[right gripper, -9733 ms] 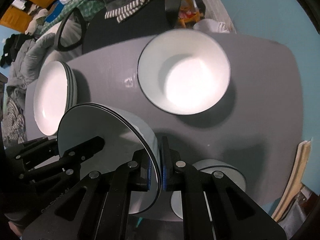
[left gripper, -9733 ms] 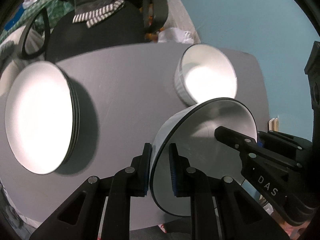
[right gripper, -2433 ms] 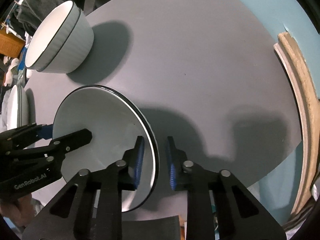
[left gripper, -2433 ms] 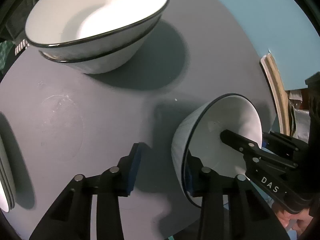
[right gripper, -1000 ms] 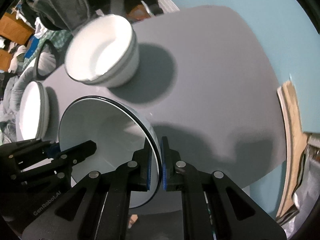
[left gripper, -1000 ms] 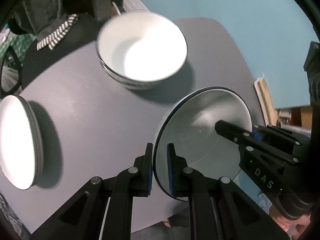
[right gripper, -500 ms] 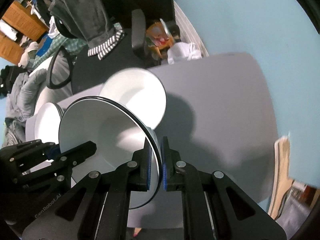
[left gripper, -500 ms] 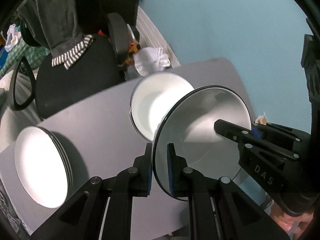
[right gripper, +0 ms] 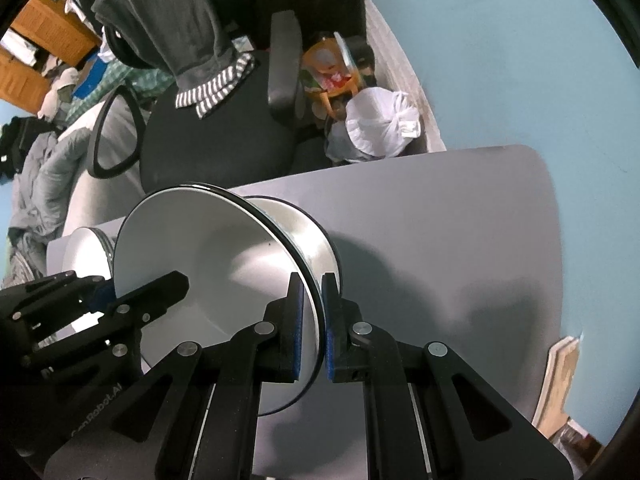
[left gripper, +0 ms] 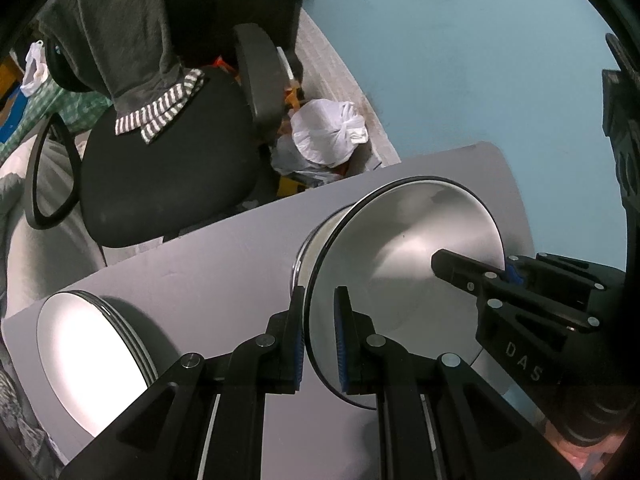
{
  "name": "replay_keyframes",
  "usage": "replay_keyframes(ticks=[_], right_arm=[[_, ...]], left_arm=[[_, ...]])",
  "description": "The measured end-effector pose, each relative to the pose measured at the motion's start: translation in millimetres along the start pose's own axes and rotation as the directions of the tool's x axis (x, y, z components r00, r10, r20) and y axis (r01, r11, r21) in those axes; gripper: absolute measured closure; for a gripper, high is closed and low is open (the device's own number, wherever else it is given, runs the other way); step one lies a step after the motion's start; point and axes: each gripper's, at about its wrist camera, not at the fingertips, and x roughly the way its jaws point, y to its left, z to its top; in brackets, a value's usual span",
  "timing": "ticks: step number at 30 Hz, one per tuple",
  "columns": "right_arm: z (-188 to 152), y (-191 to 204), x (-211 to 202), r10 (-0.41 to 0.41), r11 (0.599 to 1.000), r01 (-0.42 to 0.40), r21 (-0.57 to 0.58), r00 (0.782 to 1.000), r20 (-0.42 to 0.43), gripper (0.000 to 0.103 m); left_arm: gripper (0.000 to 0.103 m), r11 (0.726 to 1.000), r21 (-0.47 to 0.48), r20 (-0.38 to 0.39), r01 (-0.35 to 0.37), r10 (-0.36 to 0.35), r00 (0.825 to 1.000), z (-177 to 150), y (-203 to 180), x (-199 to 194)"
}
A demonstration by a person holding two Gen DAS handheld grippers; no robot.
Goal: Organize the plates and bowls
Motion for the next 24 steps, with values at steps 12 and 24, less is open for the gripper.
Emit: replay_keyframes(ticks=[12, 24], right_arm=[[5, -5, 17, 0.023, 1.000, -0.023, -0.007, 0.998, -0.058, 0.095], [6, -2, 22, 0.002, 0.999, -0.005, -0.032, 0.996, -0.094, 0.095]], left_arm=[[0.091, 0.998, 0.030, -0.041, -0.048, 0.050, 0.998, 5, 1, 15], [0.087, 0.995, 0.076, -0.053, -0.065, 0.069, 0.996, 7, 1, 17]])
